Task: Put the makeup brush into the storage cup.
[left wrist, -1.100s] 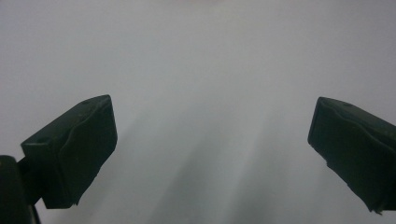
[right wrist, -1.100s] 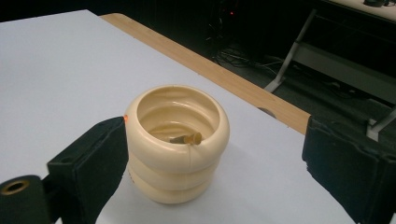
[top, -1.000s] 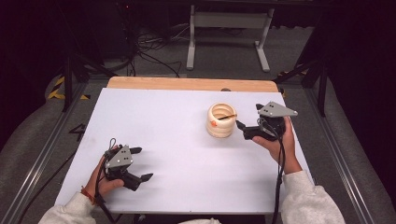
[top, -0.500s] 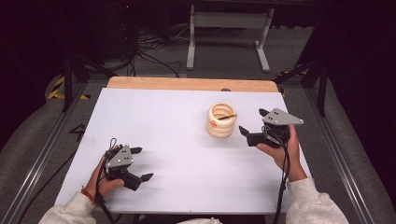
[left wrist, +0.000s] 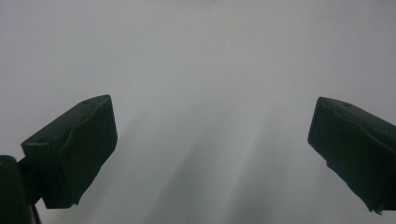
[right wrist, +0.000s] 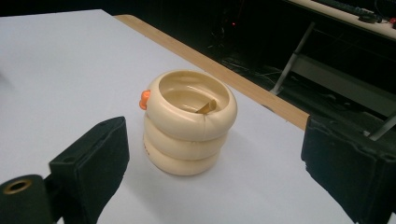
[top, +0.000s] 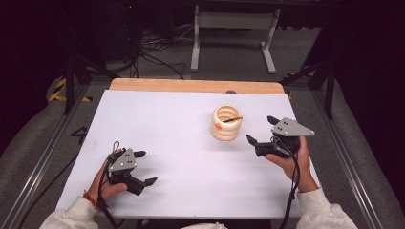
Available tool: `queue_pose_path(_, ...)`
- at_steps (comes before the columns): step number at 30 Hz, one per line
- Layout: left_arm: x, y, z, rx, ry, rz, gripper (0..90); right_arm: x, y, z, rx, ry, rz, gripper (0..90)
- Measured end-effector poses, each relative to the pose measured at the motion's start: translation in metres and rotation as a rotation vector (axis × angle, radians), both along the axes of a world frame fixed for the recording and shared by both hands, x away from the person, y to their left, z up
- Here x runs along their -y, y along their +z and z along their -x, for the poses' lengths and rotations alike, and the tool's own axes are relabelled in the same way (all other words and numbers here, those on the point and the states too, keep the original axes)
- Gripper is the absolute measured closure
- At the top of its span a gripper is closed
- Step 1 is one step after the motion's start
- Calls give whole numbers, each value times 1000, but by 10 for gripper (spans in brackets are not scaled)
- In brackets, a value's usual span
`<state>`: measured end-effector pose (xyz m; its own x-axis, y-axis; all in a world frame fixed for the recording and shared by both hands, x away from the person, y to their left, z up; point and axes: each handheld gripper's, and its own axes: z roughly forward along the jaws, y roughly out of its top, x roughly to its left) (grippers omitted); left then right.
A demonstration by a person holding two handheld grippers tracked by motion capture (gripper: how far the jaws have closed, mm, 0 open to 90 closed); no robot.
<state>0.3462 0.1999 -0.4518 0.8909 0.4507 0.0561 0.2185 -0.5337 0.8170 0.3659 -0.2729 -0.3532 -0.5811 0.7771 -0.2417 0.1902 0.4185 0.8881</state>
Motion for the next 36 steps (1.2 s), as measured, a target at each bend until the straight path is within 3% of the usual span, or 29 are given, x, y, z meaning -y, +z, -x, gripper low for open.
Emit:
queue_pose_path(13,0,0,0,0,-3,-3,23,6,-12,10,-3,-11,52,81)
queue_pose_path(16,0,0,0,0,-3,-8,24,11,-14,12,-9,-11,42,82)
queue_pose_path(36,-1,0,0,2,-5,-13,23,22,-26,25,-2,-26,94,85)
